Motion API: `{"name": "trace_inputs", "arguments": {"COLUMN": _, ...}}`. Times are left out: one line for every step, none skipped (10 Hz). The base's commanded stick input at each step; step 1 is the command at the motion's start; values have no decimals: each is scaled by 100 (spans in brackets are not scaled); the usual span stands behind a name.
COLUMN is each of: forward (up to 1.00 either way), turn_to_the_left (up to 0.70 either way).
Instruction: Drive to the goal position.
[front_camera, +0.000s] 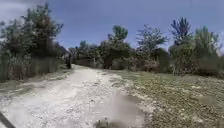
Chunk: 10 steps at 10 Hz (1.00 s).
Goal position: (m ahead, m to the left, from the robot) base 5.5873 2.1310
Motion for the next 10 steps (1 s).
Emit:
{"name": "trace_inputs", "arguments": {"forward": 50, "turn_to_the_left": 0}}
{"name": "trace_inputs", "arguments": {"forward": 50, "turn_to_the_left": 0}}
{"name": "trace_inputs", "arguments": {"forward": 50, "turn_to_the_left": 0}}
{"name": "trace_inputs", "arguments": {"forward": 50, "turn_to_the_left": 0}}
{"name": "trace_inputs", "arguments": {"forward": 50, "turn_to_the_left": 0}}
{"name": "trace_inputs", "arguments": {"forward": 50, "turn_to_the_left": 0}}
{"name": "trace_inputs", "arguments": {"forward": 50, "turn_to_the_left": 0}}
{"name": "trace_inputs", "arguments": {"forward": 50, "turn_to_the_left": 0}}
{"name": "trace_inputs", "arguments": {"forward": 50, "turn_to_the_left": 0}}
{"name": "trace_inputs", "arguments": {"forward": 50, "turn_to_the_left": 0}}
